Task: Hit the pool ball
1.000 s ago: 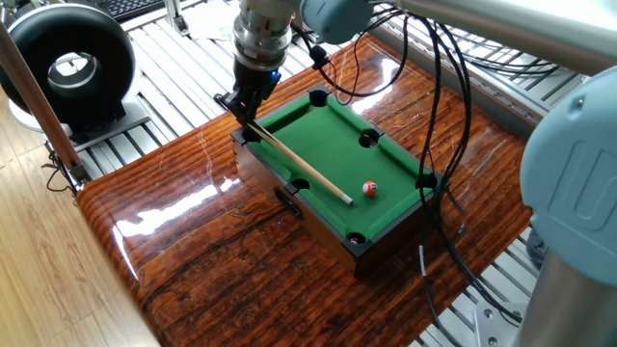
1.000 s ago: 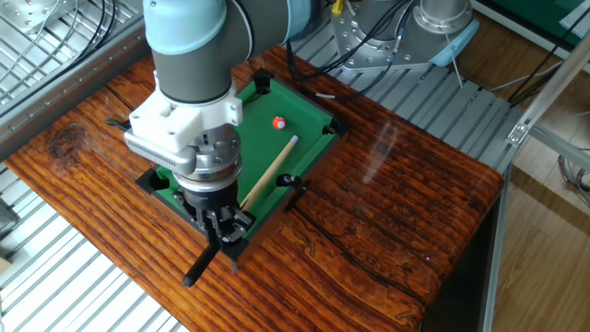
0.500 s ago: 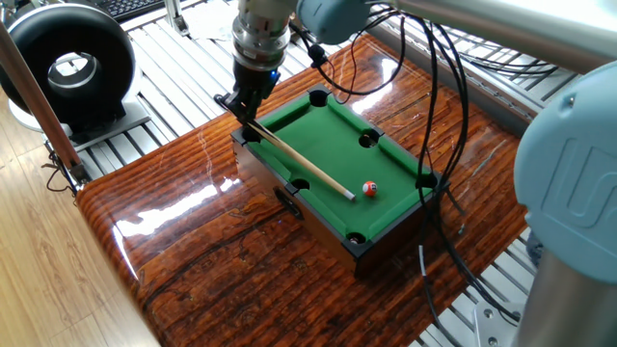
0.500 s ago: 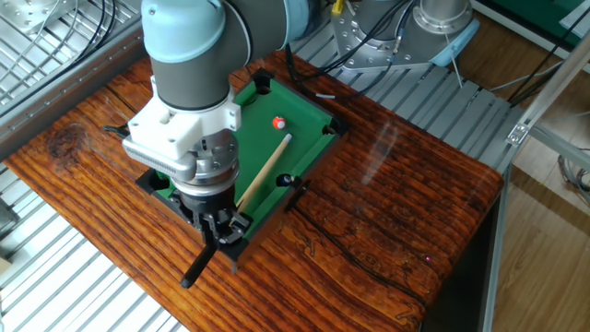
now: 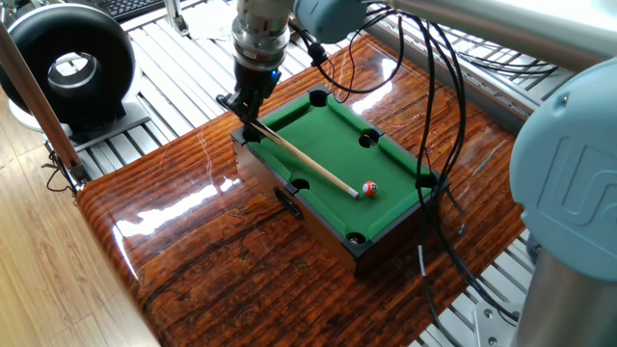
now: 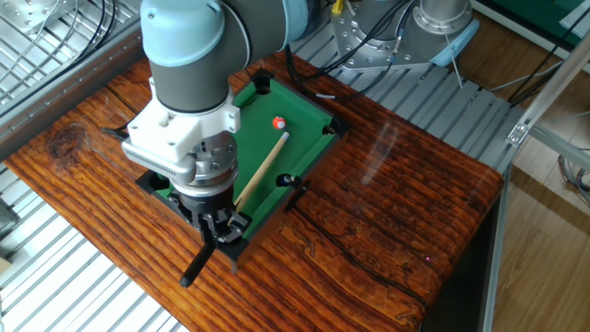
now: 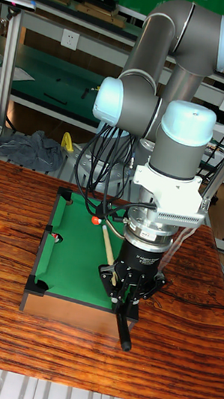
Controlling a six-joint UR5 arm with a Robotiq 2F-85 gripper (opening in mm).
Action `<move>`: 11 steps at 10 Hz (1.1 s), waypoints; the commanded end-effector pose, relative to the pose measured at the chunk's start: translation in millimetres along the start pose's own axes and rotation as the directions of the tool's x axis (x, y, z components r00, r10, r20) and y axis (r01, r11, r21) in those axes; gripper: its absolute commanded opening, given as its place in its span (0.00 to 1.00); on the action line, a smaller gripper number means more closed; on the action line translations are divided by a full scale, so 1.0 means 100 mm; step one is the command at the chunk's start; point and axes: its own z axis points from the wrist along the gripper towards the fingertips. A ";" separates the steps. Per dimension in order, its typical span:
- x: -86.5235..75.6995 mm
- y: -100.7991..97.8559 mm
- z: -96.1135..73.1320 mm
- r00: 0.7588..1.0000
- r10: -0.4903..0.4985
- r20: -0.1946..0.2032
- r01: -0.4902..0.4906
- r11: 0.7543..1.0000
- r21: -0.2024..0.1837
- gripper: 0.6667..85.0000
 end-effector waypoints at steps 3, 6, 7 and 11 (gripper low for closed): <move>0.00 -0.01 -0.01 1.000 0.007 -0.004 -0.007 1.000 -0.008 0.49; 0.01 -0.02 -0.01 1.000 0.008 -0.007 -0.008 1.000 -0.009 0.54; 0.01 -0.01 -0.01 1.000 0.009 -0.006 -0.009 1.000 -0.012 0.55; -0.19 -0.08 -0.20 1.000 0.015 0.002 -0.015 1.000 -0.009 0.57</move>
